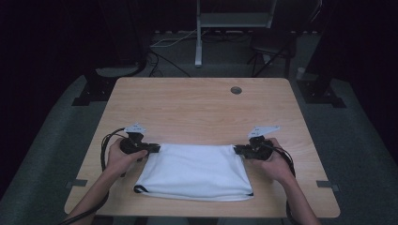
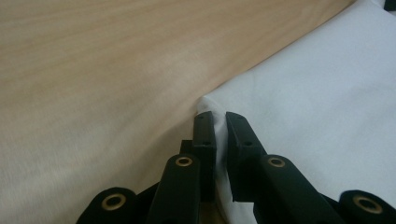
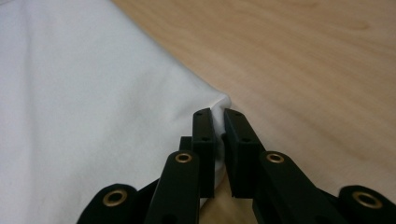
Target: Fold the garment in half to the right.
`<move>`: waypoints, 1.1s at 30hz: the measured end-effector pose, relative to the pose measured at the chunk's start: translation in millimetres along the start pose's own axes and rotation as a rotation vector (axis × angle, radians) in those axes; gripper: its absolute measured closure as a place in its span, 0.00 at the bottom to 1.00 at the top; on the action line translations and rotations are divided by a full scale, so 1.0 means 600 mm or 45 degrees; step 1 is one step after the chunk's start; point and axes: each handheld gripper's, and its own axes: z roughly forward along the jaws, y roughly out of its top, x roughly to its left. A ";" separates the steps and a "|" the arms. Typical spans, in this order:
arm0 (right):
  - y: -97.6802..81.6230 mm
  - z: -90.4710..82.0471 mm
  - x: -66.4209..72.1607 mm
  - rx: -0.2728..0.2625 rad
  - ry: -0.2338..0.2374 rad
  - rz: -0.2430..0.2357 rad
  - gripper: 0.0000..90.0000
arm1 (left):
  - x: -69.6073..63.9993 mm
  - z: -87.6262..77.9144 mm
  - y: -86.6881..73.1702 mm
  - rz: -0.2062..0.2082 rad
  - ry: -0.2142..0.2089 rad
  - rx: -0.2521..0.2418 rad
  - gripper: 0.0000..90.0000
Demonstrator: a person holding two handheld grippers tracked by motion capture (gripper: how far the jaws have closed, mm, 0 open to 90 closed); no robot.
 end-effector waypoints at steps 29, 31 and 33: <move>0.046 0.012 0.082 -0.062 -0.002 -0.188 0.45 | 0.053 0.046 0.073 -0.125 0.061 -0.038 0.41; 0.047 0.017 0.101 -0.064 0.025 -0.222 0.44 | 0.054 0.051 0.077 -0.129 0.054 -0.012 0.42; 0.048 0.019 0.117 -0.065 0.045 -0.243 0.43 | 0.053 0.053 0.079 -0.140 0.052 0.005 0.43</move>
